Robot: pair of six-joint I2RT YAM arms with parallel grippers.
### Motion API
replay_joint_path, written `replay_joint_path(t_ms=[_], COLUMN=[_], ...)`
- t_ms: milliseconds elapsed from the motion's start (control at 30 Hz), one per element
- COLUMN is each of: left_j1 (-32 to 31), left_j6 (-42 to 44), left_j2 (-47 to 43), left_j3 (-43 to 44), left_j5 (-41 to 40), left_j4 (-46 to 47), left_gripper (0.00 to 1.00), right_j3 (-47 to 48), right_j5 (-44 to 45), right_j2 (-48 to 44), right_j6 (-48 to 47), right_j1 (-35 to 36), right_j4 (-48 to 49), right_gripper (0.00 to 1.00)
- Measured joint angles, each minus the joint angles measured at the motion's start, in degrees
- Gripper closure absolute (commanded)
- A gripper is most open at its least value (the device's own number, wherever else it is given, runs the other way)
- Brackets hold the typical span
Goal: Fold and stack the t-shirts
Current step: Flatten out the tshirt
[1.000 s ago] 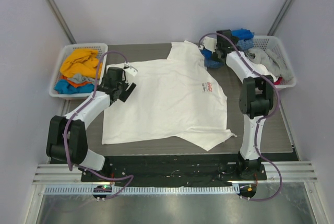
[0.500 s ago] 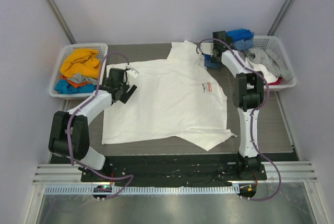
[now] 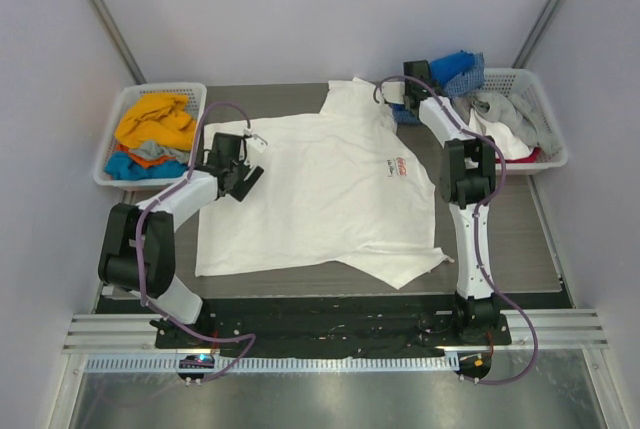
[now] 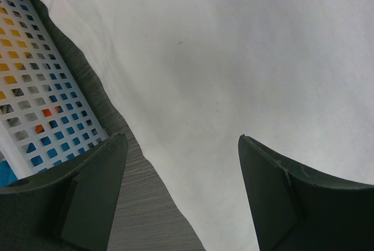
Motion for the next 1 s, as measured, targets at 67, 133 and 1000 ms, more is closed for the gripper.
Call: replay_joint_path(t_ms=[67,133,1000], left_j1=[0.0,0.0,0.0], left_j6=[0.0,0.1,-0.5], left_j2=[0.0,0.0,-10.4], left_j3=[0.0,0.0,-3.4], left_j5=[0.0,0.0,0.0], left_j4=[0.2,0.2,0.7], left_gripper=[0.19,0.19,0.19], right_j3=[-0.2,-1.5,-6.5], right_j5=[0.0,0.1,-0.2], right_j2=[0.0,-0.4,-21.1], right_j6=[1.0,1.3,16.4], right_j1=[0.0,0.0,-7.1], right_j4=[0.8,2.0,1.2], right_gripper=[0.99,0.99,0.99])
